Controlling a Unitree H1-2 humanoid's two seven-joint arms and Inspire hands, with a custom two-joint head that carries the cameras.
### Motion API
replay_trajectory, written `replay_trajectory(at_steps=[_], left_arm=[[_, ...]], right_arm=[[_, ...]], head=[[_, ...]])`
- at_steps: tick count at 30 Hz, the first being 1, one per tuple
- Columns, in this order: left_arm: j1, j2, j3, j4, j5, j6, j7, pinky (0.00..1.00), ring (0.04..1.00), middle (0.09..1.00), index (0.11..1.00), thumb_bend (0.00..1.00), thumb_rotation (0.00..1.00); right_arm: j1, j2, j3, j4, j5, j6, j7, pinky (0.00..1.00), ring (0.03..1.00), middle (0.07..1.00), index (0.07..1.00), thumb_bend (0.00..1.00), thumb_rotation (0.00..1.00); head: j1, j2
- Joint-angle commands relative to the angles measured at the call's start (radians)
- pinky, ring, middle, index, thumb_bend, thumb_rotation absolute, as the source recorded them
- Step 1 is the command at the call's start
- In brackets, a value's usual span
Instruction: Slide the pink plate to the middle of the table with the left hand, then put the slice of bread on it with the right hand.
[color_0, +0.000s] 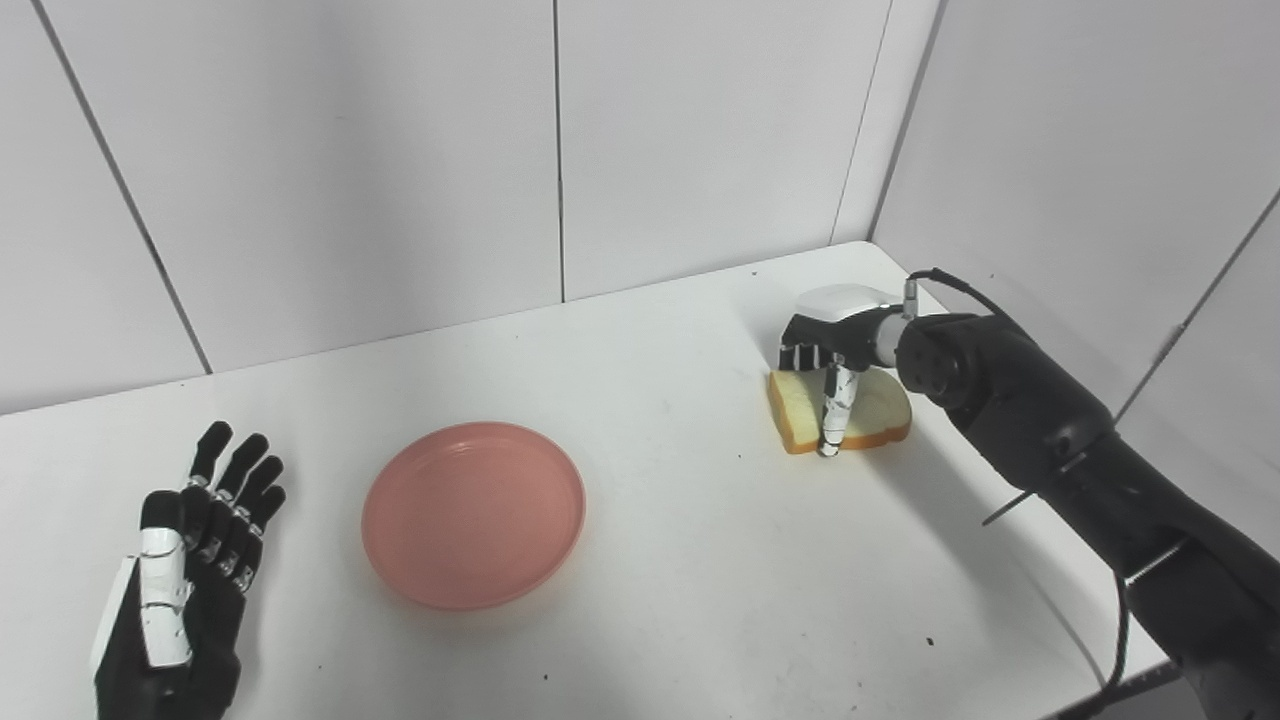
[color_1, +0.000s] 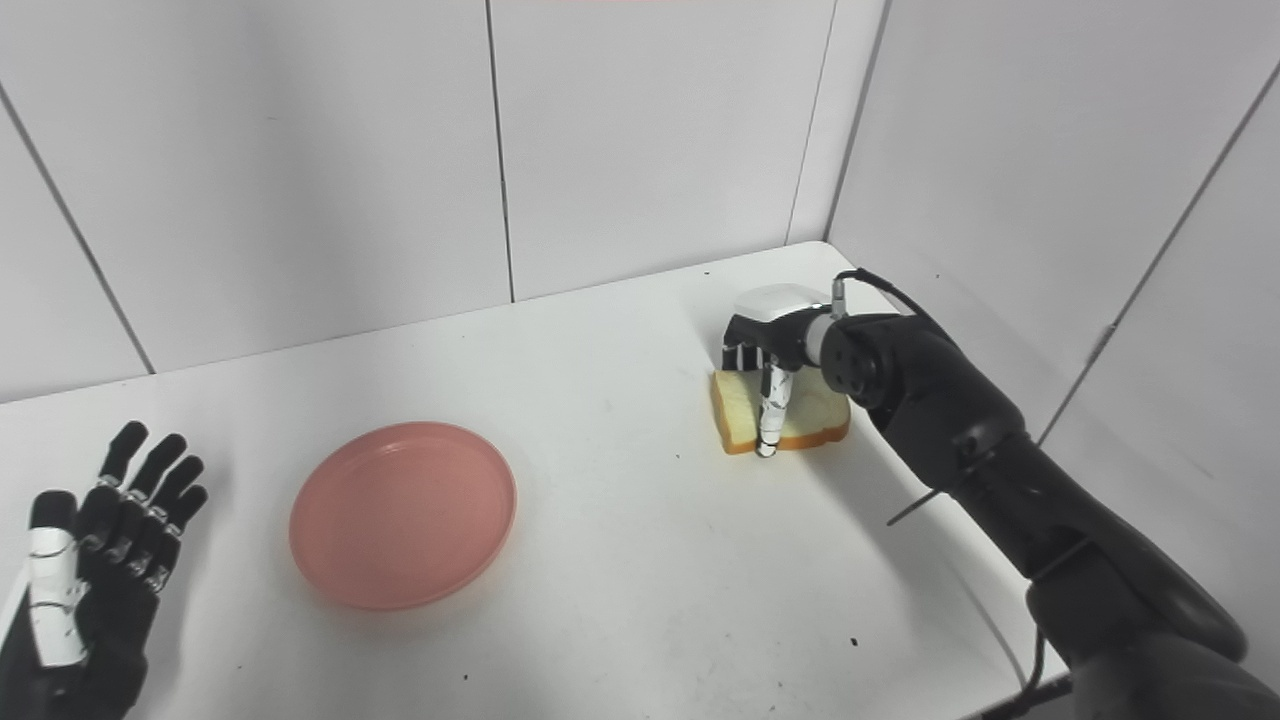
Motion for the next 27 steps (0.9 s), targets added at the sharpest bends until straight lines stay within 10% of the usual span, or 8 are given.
replay_trajectory(at_steps=[1,27], left_arm=[[-0.018,0.010,0.006,-0.026,-0.020,-0.007,-0.012,0.97,0.953,0.955,0.966,0.71,1.00],[-0.032,-0.027,-0.023,0.023,0.043,-0.064,0.016,0.92,0.923,0.937,0.936,0.72,0.95]], right_arm=[[-0.033,-0.035,0.003,0.001,-0.012,0.012,0.016,0.46,0.510,0.511,0.482,0.53,0.00],[-0.122,-0.029,-0.076,-0.250,0.001,0.131,0.093,0.43,0.489,0.474,0.511,0.52,0.00]], head=[[0.000,0.000],[0.068,-0.028]])
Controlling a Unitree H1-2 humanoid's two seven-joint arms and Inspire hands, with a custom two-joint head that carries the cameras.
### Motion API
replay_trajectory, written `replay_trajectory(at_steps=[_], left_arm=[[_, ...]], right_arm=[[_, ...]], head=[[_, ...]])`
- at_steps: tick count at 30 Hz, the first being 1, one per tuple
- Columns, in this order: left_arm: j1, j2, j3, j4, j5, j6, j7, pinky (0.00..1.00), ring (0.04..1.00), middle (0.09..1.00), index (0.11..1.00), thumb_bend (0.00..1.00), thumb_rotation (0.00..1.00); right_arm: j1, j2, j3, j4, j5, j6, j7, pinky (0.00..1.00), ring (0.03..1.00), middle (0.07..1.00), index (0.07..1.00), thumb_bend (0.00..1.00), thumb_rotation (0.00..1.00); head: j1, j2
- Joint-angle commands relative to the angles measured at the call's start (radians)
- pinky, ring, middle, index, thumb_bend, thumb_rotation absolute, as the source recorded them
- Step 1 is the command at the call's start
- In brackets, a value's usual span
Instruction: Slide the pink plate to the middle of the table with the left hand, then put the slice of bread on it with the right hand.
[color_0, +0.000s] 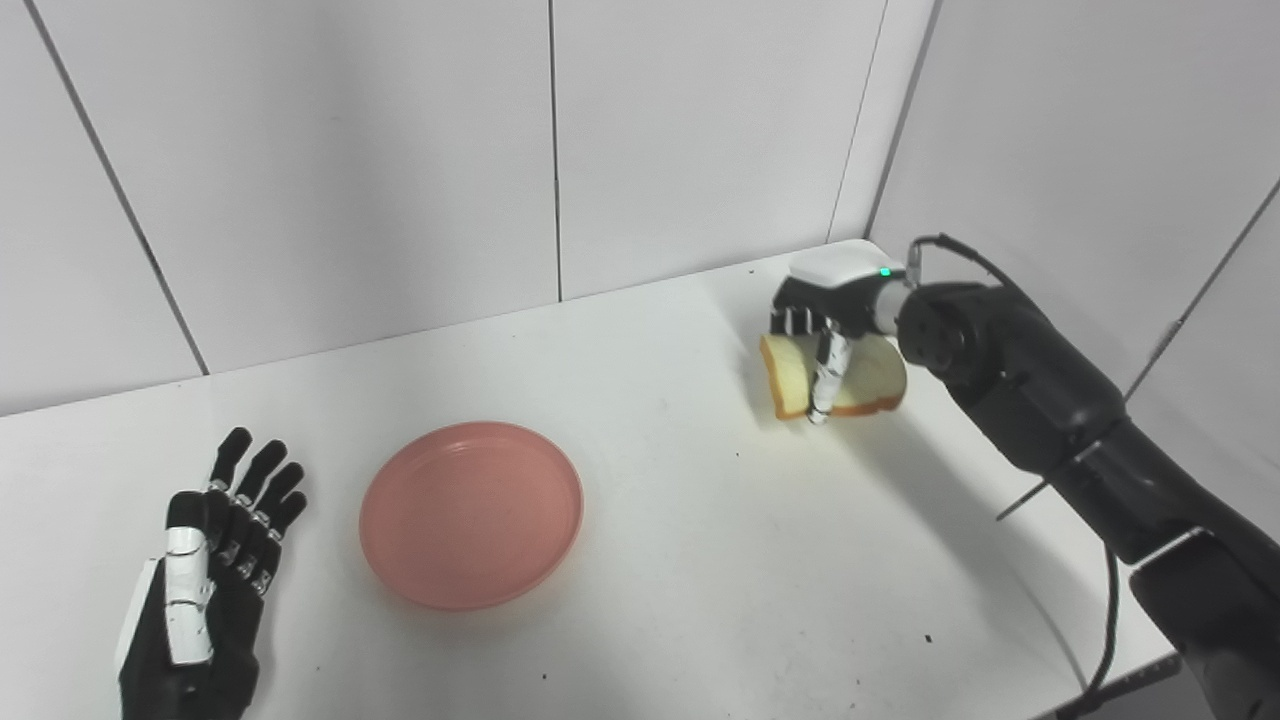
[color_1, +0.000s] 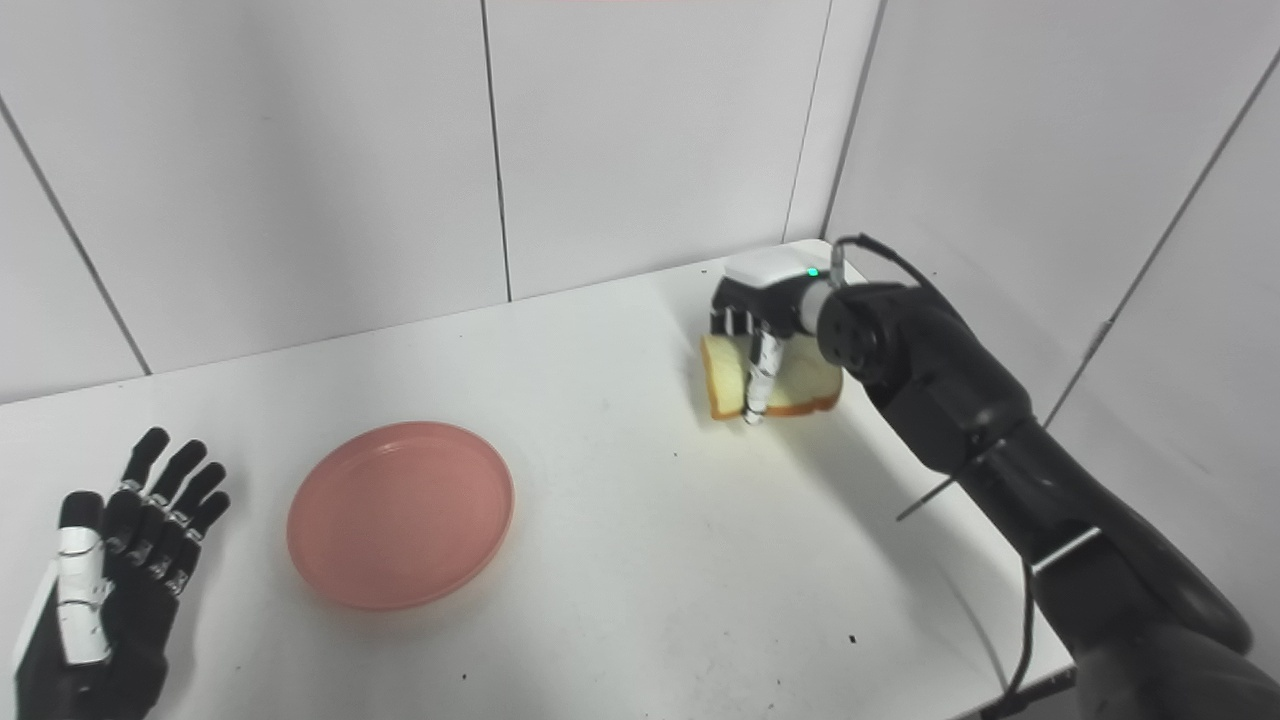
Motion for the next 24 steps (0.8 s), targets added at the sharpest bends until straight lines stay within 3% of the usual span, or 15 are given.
replay_trajectory(at_steps=[1,9,18,24], left_arm=[[-0.032,-0.011,-0.007,-0.007,0.021,-0.051,0.007,0.91,0.920,0.934,0.933,0.72,0.94],[-0.049,-0.057,-0.036,0.052,0.059,-0.084,0.017,0.95,0.955,0.968,0.975,0.70,0.99],[-0.067,-0.120,-0.056,0.092,0.120,-0.083,0.069,0.95,0.953,0.969,0.971,0.70,1.00],[-0.077,-0.162,-0.060,0.105,0.157,-0.067,0.111,0.94,0.942,0.954,0.957,0.69,0.99]], right_arm=[[-0.070,-0.021,-0.022,-0.064,-0.007,0.043,0.017,0.44,0.488,0.471,0.515,0.52,0.00],[-0.187,0.019,-0.002,-0.168,0.021,0.012,0.066,0.43,0.486,0.474,0.503,0.53,0.00],[-0.264,0.155,0.041,-0.169,0.060,-0.001,0.054,0.36,0.430,0.441,0.528,0.52,0.00],[-0.290,0.241,0.082,-0.164,0.071,-0.032,0.047,0.39,0.463,0.470,0.505,0.53,0.00]], head=[[0.003,0.000],[0.126,-0.011],[0.264,-0.010],[0.326,-0.006]])
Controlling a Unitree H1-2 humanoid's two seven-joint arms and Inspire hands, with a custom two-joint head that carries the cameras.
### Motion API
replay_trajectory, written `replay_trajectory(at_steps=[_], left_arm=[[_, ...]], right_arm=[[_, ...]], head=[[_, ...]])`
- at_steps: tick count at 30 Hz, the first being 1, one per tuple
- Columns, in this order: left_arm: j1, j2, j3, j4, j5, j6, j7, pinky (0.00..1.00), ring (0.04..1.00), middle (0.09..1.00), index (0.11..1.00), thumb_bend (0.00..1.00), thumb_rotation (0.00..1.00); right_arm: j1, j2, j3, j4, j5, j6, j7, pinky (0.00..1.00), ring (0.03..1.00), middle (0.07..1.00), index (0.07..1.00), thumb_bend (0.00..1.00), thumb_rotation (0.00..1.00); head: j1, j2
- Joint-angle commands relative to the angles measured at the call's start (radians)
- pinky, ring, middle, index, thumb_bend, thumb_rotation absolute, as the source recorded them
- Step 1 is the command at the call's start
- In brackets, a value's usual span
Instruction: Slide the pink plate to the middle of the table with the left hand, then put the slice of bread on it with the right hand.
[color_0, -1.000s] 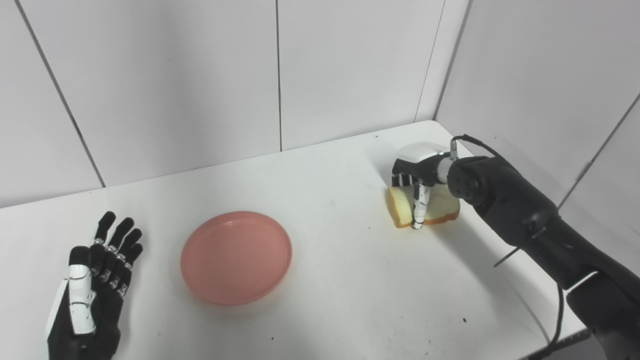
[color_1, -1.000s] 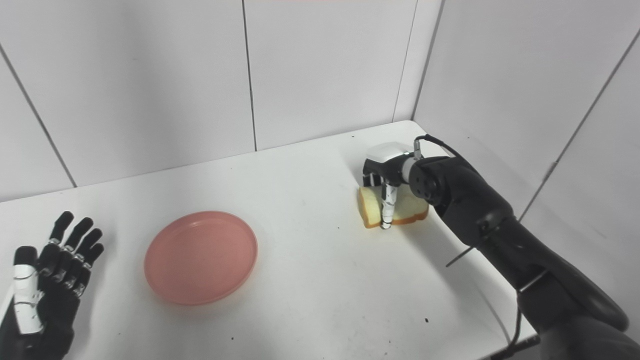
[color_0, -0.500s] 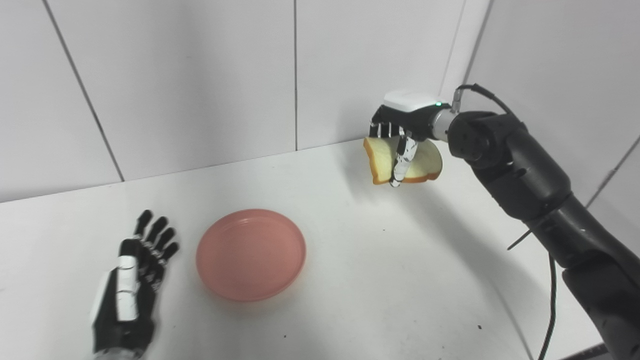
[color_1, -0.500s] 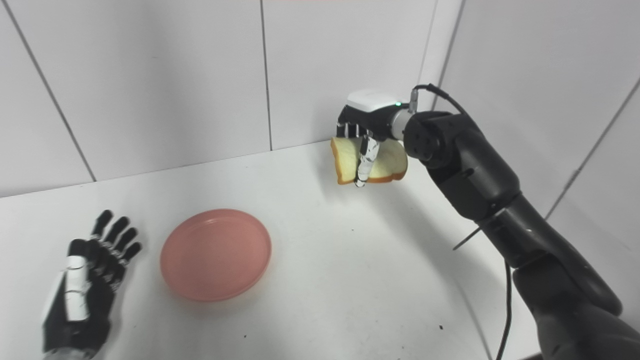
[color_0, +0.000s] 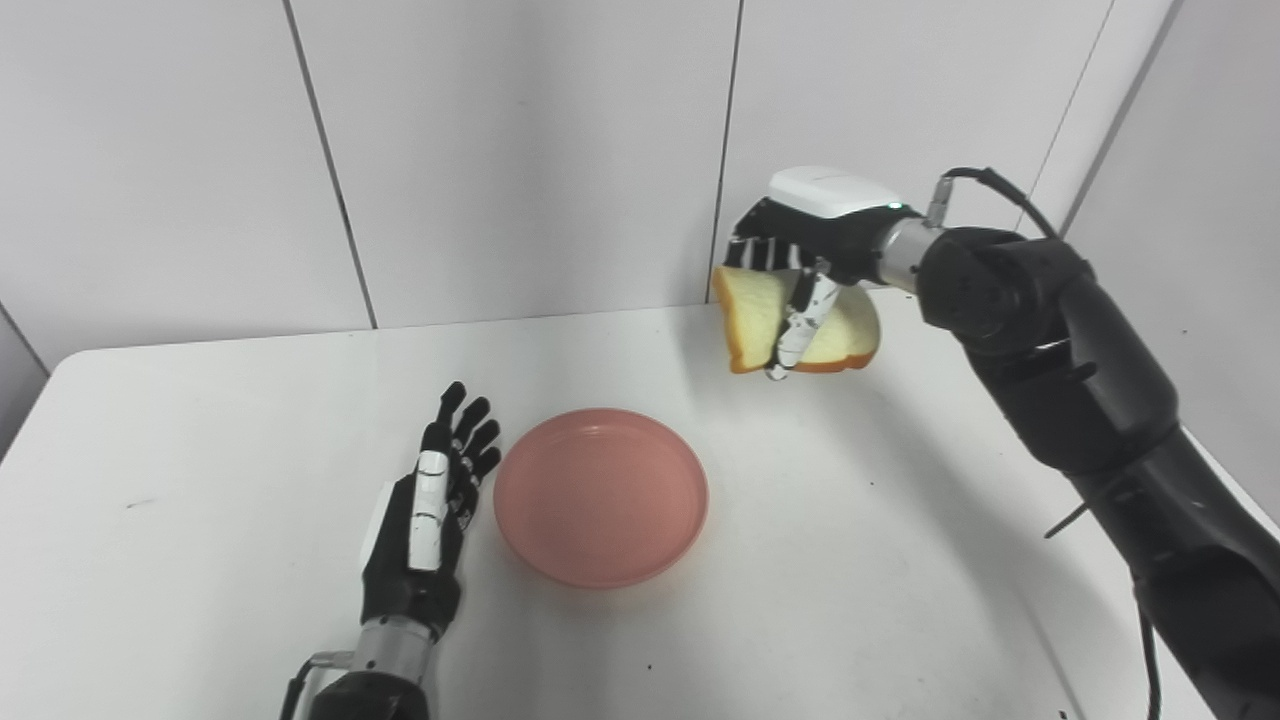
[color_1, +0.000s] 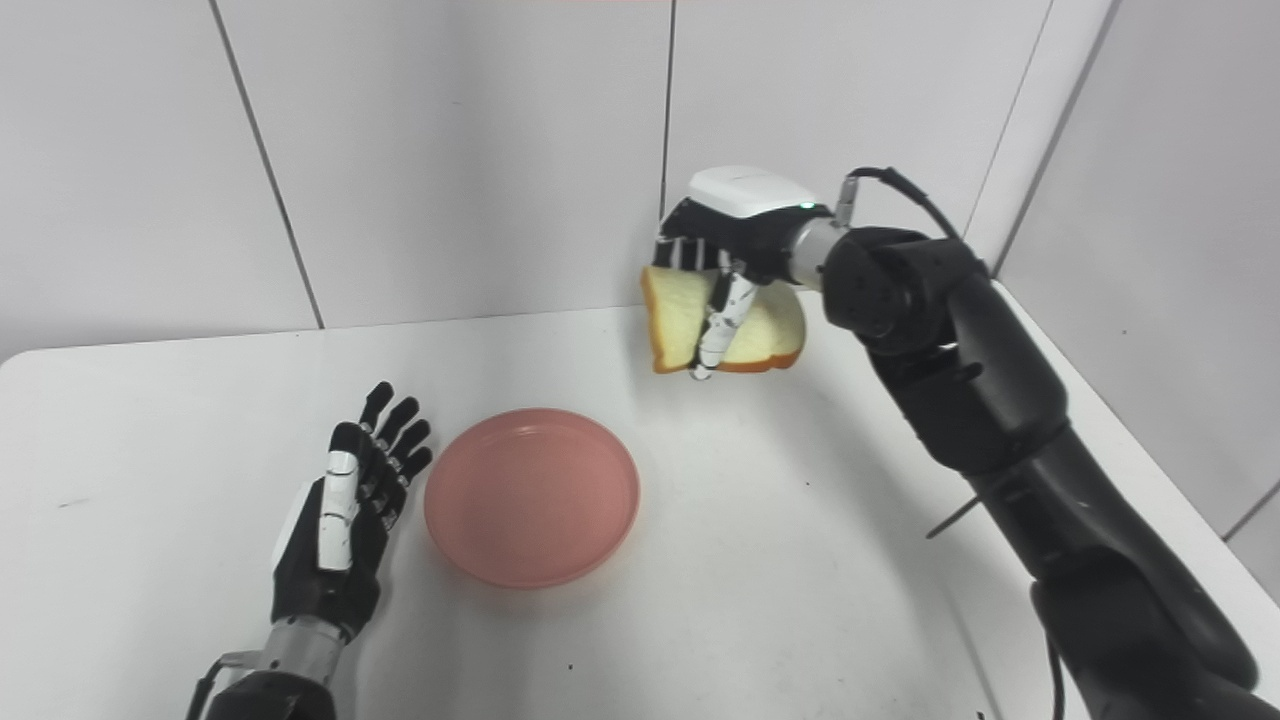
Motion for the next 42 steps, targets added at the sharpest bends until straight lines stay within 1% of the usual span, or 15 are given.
replay_trajectory(at_steps=[1,7,11,13,15,16,18,21,24,28,32,34,36,39,42], left_arm=[[-0.044,-0.022,-0.006,-0.010,0.014,-0.022,0.019,0.94,0.941,0.951,0.955,0.69,0.98],[-0.055,-0.032,-0.012,0.011,0.037,-0.051,0.033,0.91,0.932,0.944,0.947,0.69,0.98],[-0.060,-0.039,-0.017,0.018,0.052,-0.061,0.048,0.90,0.925,0.937,0.941,0.69,0.98],[-0.061,-0.042,-0.021,0.020,0.064,-0.064,0.054,0.90,0.922,0.934,0.939,0.69,0.99],[-0.064,-0.043,-0.026,0.023,0.071,-0.065,0.059,0.90,0.918,0.931,0.938,0.71,0.99],[-0.066,-0.046,-0.027,0.026,0.071,-0.071,0.063,0.90,0.917,0.930,0.937,0.71,0.99],[-0.068,-0.051,-0.028,0.030,0.075,-0.078,0.069,0.89,0.916,0.927,0.935,0.71,0.98],[-0.068,-0.056,-0.032,0.027,0.085,-0.073,0.079,0.89,0.911,0.924,0.934,0.71,0.98],[-0.070,-0.053,-0.038,0.012,0.094,-0.056,0.080,0.89,0.916,0.928,0.941,0.72,1.00],[-0.072,-0.055,-0.036,0.004,0.094,-0.054,0.080,0.90,0.918,0.934,0.947,0.71,0.99],[-0.076,-0.054,-0.034,0.004,0.106,-0.056,0.090,0.89,0.912,0.931,0.940,0.72,1.00],[-0.077,-0.057,-0.033,0.006,0.110,-0.063,0.097,0.88,0.902,0.920,0.930,0.72,0.99],[-0.078,-0.060,-0.031,0.009,0.111,-0.070,0.102,0.88,0.899,0.917,0.927,0.73,0.99],[-0.078,-0.064,-0.028,0.007,0.103,-0.071,0.106,0.89,0.898,0.913,0.921,0.74,0.97],[-0.078,-0.063,-0.025,0.009,0.100,-0.094,0.106,0.89,0.898,0.910,0.918,0.74,0.96]], right_arm=[[-0.066,0.008,0.001,-0.018,0.006,-0.053,-0.030,0.39,0.458,0.469,0.506,0.53,0.00],[-0.053,0.081,0.021,-0.036,0.014,-0.034,-0.025,0.33,0.401,0.447,0.534,0.52,0.00],[-0.048,0.111,0.044,-0.038,0.010,-0.034,-0.010,0.39,0.463,0.467,0.517,0.52,0.00],[-0.047,0.126,0.057,-0.034,0.014,-0.042,-0.010,0.37,0.452,0.460,0.521,0.52,0.00],[-0.045,0.135,0.065,-0.028,0.022,-0.055,-0.015,0.32,0.400,0.436,0.532,0.52,0.00],[-0.044,0.144,0.074,-0.024,0.019,-0.061,-0.017,0.31,0.392,0.433,0.533,0.52,0.00],[-0.039,0.158,0.090,-0.021,0.014,-0.058,-0.019,0.38,0.438,0.452,0.520,0.52,0.00],[-0.028,0.170,0.101,-0.015,0.019,-0.064,-0.024,0.39,0.450,0.460,0.515,0.52,0.00],[-0.014,0.188,0.122,0.018,0.025,-0.087,-0.032,0.41,0.452,0.465,0.513,0.52,0.00],[-0.011,0.199,0.147,0.063,0.026,-0.115,-0.026,0.39,0.428,0.433,0.530,0.52,0.00],[-0.001,0.205,0.161,0.095,0.020,-0.119,-0.032,0.34,0.405,0.423,0.534,0.52,0.00],[0.007,0.208,0.160,0.106,0.022,-0.123,-0.041,0.29,0.370,0.416,0.536,0.52,0.00],[0.015,0.210,0.159,0.111,0.022,-0.124,-0.048,0.29,0.366,0.416,0.537,0.52,0.00],[0.022,0.208,0.166,0.115,0.012,-0.131,-0.055,0.35,0.420,0.431,0.531,0.52,0.00],[0.026,0.216,0.169,0.146,0.021,-0.143,-0.058,0.35,0.413,0.422,0.532,0.52,0.00]], head=[[0.012,0.003],[0.035,0.006],[0.051,0.008],[0.059,0.010],[0.064,0.012],[0.068,0.013],[0.072,0.015],[0.077,0.018],[0.086,0.024],[0.090,0.031],[0.095,0.036],[0.097,0.039],[0.096,0.040],[0.095,0.042],[0.096,0.045]])
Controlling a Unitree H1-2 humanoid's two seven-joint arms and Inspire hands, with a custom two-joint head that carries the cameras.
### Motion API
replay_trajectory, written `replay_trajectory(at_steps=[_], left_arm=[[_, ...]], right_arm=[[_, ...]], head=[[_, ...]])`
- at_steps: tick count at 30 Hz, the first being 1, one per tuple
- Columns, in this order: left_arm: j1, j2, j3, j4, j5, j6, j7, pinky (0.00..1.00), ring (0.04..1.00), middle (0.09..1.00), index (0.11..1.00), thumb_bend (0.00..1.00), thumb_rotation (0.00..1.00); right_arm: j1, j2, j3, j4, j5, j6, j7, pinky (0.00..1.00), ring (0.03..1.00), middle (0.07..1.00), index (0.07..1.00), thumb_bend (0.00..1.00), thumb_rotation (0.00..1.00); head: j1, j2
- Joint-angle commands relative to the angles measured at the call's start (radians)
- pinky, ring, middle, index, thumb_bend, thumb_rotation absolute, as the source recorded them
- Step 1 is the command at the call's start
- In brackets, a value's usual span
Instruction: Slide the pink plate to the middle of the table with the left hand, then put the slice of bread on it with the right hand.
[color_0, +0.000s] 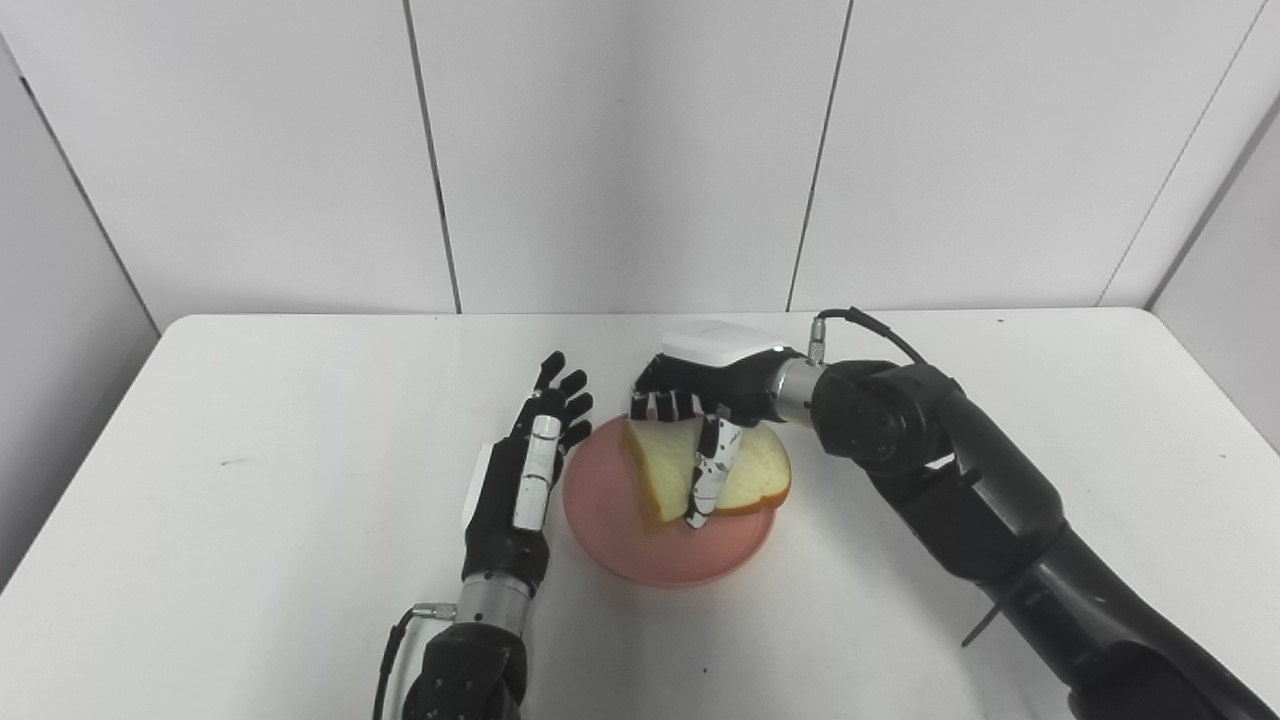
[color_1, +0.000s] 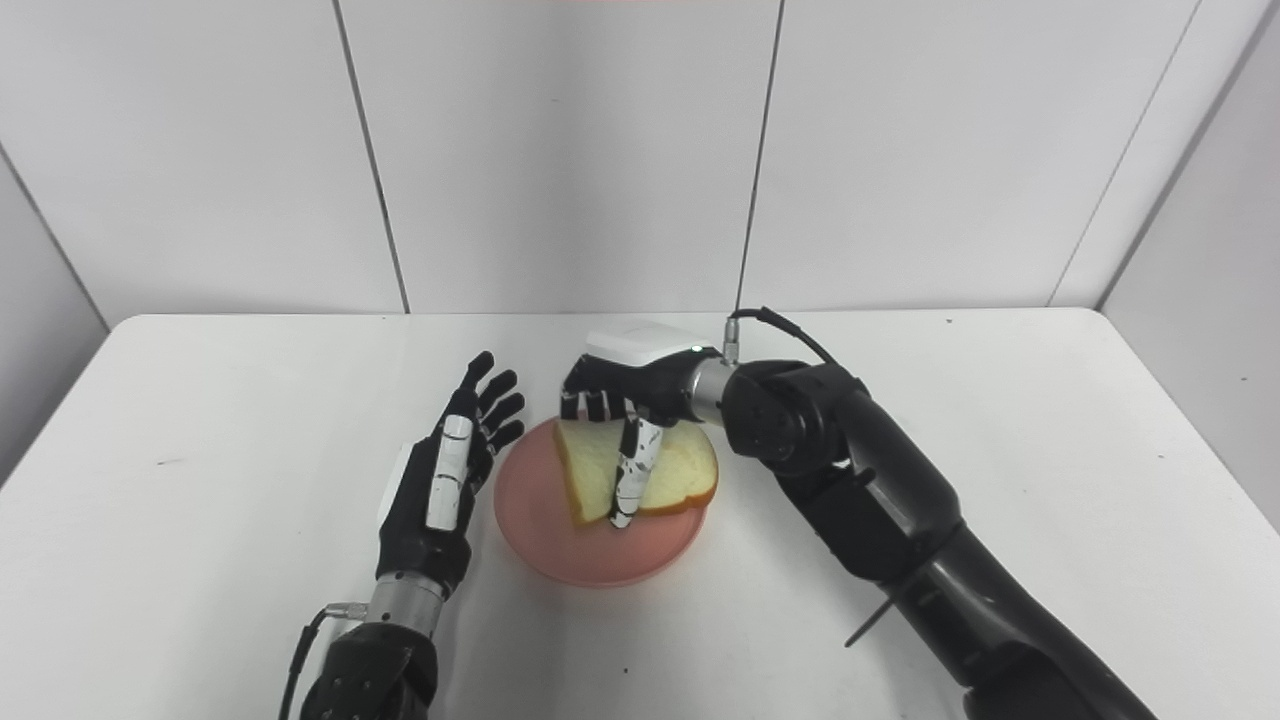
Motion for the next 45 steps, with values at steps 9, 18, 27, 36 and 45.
replay_trajectory(at_steps=[9,18,27,36,45], left_arm=[[-0.037,-0.036,0.005,-0.062,-0.003,-0.047,0.028,0.91,0.902,0.907,0.910,0.75,0.95],[-0.037,-0.037,0.001,-0.064,-0.002,-0.038,0.035,0.90,0.899,0.904,0.905,0.75,0.95],[-0.035,-0.035,-0.004,-0.067,-0.005,-0.036,0.028,0.90,0.901,0.905,0.910,0.75,0.96],[-0.031,-0.033,-0.009,-0.066,0.000,-0.036,0.027,0.89,0.894,0.902,0.909,0.74,0.96],[-0.034,-0.028,-0.009,-0.062,-0.006,-0.029,0.022,0.89,0.896,0.902,0.910,0.75,0.95]], right_arm=[[-0.017,0.025,-0.019,0.055,0.030,-0.071,-0.061,0.35,0.421,0.427,0.522,0.52,0.00],[-0.008,0.053,-0.008,0.123,0.019,-0.102,-0.135,0.40,0.466,0.480,0.493,0.53,0.00],[-0.012,0.076,-0.008,0.162,0.013,-0.117,-0.169,0.36,0.418,0.427,0.528,0.52,0.00],[-0.008,0.075,0.003,0.146,-0.009,-0.107,-0.170,0.48,0.526,0.481,0.504,0.52,0.00],[-0.034,0.050,0.032,0.060,-0.081,-0.036,-0.051,0.57,0.655,0.703,0.688,0.69,0.08]], head=[[0.000,0.006],[0.003,0.008],[0.005,0.012],[0.004,0.010],[0.000,0.009]])
